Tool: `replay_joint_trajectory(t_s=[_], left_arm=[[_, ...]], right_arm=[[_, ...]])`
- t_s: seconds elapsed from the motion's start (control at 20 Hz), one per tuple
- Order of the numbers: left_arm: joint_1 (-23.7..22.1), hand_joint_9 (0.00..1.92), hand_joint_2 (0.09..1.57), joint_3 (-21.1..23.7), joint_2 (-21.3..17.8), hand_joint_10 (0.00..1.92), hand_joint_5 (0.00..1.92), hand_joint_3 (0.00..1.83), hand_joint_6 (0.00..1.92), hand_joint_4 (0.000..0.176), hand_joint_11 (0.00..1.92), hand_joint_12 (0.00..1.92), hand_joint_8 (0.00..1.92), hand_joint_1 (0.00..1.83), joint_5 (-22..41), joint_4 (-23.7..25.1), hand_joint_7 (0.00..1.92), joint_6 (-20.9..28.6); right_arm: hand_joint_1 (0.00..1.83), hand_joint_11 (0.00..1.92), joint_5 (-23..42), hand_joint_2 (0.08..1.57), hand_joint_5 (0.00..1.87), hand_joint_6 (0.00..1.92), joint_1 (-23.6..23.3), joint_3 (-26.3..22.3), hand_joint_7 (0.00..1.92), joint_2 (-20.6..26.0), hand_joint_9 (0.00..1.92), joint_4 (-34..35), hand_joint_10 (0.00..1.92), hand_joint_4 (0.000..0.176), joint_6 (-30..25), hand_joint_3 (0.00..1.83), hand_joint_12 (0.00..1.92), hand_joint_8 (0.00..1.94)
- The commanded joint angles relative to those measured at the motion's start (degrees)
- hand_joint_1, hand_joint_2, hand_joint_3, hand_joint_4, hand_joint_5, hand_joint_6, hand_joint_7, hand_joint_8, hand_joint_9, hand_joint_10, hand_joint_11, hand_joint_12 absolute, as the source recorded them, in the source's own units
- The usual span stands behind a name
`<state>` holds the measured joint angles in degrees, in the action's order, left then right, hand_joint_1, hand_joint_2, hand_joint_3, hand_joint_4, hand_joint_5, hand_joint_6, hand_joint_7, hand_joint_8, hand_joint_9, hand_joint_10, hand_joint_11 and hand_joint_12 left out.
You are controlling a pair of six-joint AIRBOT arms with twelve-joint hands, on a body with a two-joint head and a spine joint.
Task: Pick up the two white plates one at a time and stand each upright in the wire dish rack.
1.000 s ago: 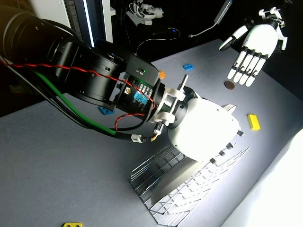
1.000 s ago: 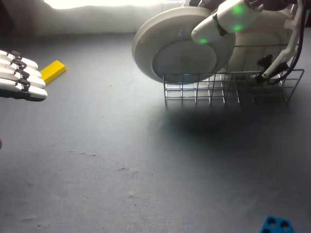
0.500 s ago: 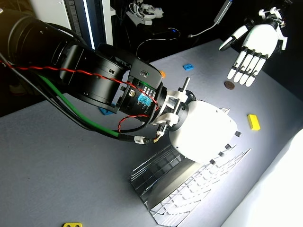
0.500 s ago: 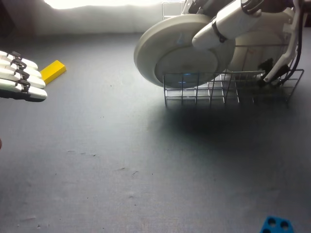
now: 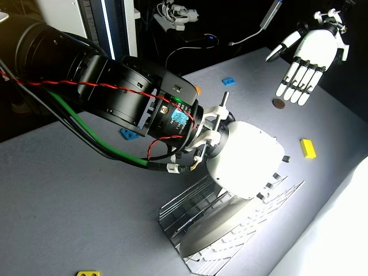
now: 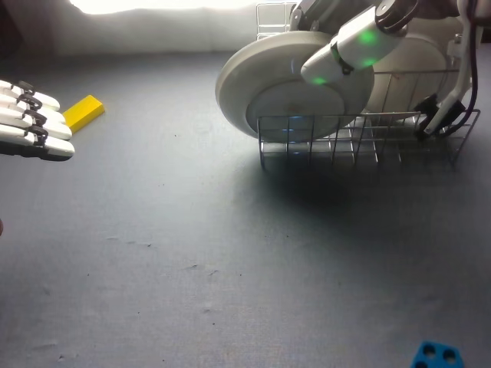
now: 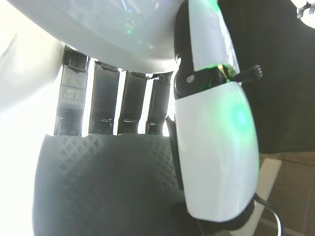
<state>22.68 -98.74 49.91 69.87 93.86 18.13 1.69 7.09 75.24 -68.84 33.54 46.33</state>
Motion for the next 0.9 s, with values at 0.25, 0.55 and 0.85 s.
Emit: replay_joint_trajectory(t_s=[0.25, 0.55, 0.85], left_arm=[[-0.29, 0.01, 1.17, 0.06, -0.09, 0.00, 0.02, 0.00, 0.00, 0.000, 0.00, 0.00, 0.00, 0.00, 1.33, -4.22, 0.03, -0.03], [-0.39, 0.02, 1.18, 0.16, -0.09, 0.00, 0.02, 0.00, 0.00, 0.000, 0.02, 0.01, 0.00, 0.00, 1.33, -4.05, 0.03, -0.06], [-0.51, 0.02, 1.17, 0.26, -0.09, 0.01, 0.03, 0.00, 0.01, 0.000, 0.02, 0.01, 0.01, 0.00, 1.33, -3.92, 0.04, -0.06]], right_arm=[[1.23, 0.44, 6.02, 0.99, 0.93, 0.12, -0.05, 0.30, 0.99, -0.04, 0.97, -0.03, 0.01, 0.000, -0.81, 0.00, 1.19, 0.00], [1.24, 0.41, 6.02, 0.95, 0.90, 0.00, 0.02, 0.16, 0.93, -0.09, 0.91, -0.78, 0.00, 0.000, -0.79, 0.00, 1.20, 0.00], [1.24, 0.40, 6.73, 0.93, 0.92, 0.01, -0.80, -0.16, 0.93, 0.00, 0.90, -2.71, 0.00, 0.000, -0.79, 0.00, 1.16, 0.00]])
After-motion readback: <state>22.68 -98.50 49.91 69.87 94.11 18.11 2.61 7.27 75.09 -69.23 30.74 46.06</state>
